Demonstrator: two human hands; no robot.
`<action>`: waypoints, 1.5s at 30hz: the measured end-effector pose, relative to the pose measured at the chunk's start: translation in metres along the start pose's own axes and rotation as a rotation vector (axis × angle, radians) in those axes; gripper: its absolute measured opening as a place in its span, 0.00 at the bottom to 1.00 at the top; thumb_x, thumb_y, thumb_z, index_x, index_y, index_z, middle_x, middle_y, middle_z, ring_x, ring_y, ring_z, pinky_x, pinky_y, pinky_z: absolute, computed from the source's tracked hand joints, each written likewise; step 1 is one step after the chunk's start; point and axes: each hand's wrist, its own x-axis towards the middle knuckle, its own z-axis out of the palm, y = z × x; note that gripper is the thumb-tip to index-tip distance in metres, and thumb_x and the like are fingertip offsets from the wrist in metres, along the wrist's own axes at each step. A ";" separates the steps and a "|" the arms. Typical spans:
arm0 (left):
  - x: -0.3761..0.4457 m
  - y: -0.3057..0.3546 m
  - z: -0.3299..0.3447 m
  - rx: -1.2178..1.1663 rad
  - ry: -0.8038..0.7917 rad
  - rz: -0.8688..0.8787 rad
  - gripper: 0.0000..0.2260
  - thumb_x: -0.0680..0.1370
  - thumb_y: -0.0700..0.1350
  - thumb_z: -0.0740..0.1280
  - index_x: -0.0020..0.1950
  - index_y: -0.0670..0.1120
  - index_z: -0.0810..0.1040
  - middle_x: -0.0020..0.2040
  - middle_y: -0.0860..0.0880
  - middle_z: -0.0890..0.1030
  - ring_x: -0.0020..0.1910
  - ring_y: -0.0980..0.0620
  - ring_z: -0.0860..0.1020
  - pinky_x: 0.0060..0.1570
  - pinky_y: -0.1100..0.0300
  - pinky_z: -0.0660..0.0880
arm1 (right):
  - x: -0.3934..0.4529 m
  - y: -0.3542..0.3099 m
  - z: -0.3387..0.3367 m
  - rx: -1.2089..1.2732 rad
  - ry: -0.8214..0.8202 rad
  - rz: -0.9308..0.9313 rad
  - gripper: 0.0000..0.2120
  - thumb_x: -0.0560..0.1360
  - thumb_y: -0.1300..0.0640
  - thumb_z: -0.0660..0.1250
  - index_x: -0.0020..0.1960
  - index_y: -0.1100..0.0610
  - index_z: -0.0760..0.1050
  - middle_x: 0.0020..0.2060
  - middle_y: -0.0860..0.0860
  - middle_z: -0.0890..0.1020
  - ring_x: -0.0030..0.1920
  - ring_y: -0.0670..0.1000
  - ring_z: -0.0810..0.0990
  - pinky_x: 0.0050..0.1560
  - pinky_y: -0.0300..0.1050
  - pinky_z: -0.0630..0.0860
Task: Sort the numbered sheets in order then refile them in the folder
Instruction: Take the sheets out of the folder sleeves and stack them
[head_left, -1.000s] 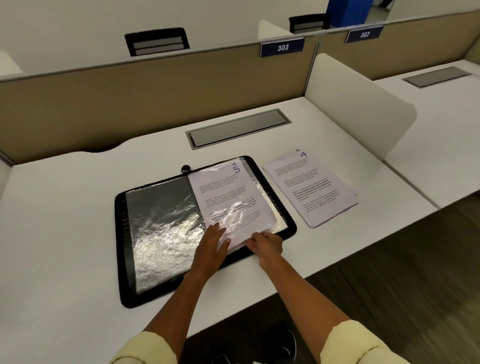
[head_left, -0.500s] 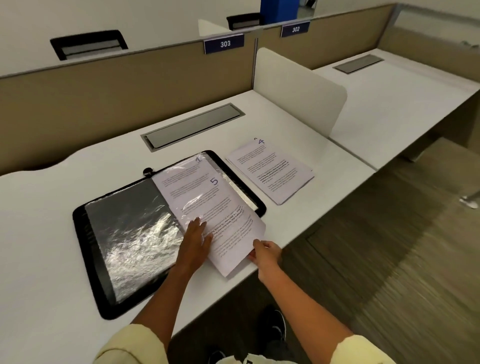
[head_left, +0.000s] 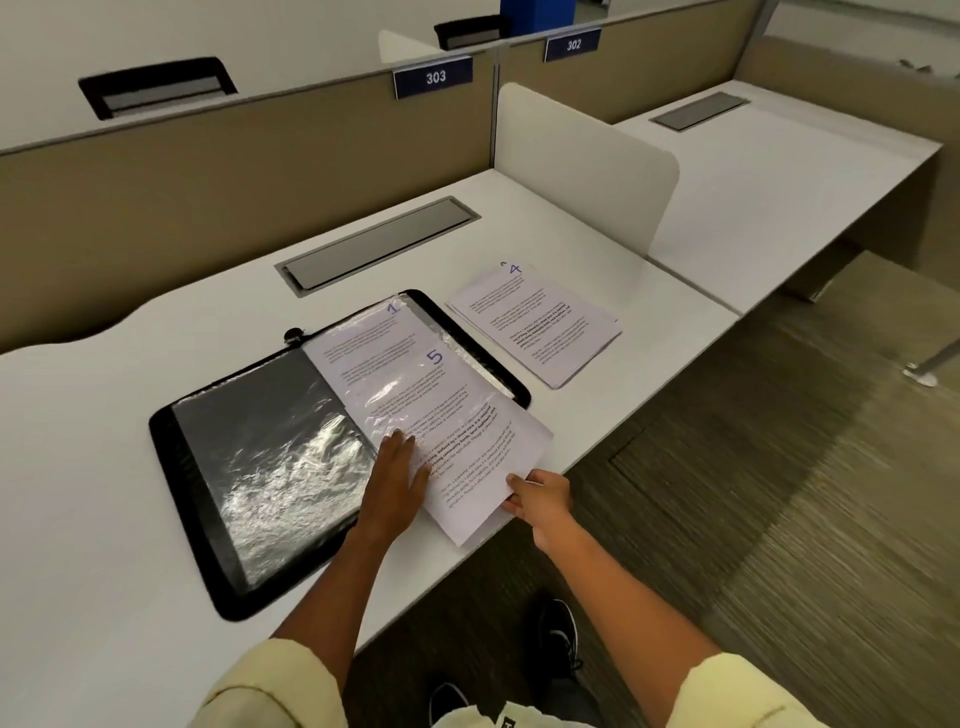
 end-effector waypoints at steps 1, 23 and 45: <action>0.000 0.001 0.001 0.009 0.004 0.007 0.27 0.82 0.49 0.61 0.78 0.40 0.58 0.80 0.42 0.54 0.79 0.46 0.50 0.77 0.52 0.51 | -0.001 0.001 -0.005 0.000 0.009 -0.003 0.01 0.77 0.67 0.70 0.47 0.63 0.78 0.51 0.59 0.83 0.48 0.55 0.84 0.41 0.44 0.83; 0.021 0.049 0.033 0.157 0.087 -0.060 0.25 0.84 0.52 0.55 0.77 0.40 0.61 0.79 0.39 0.54 0.79 0.43 0.49 0.76 0.43 0.45 | -0.029 -0.016 -0.152 0.078 0.320 -0.142 0.03 0.79 0.63 0.68 0.47 0.56 0.78 0.49 0.57 0.83 0.48 0.55 0.83 0.48 0.51 0.81; 0.050 0.057 0.042 0.084 0.105 -0.109 0.25 0.84 0.52 0.55 0.77 0.40 0.61 0.79 0.39 0.53 0.79 0.43 0.48 0.76 0.44 0.43 | 0.036 -0.095 -0.132 0.318 0.371 -0.115 0.17 0.81 0.63 0.64 0.69 0.61 0.72 0.59 0.58 0.80 0.54 0.56 0.82 0.59 0.58 0.80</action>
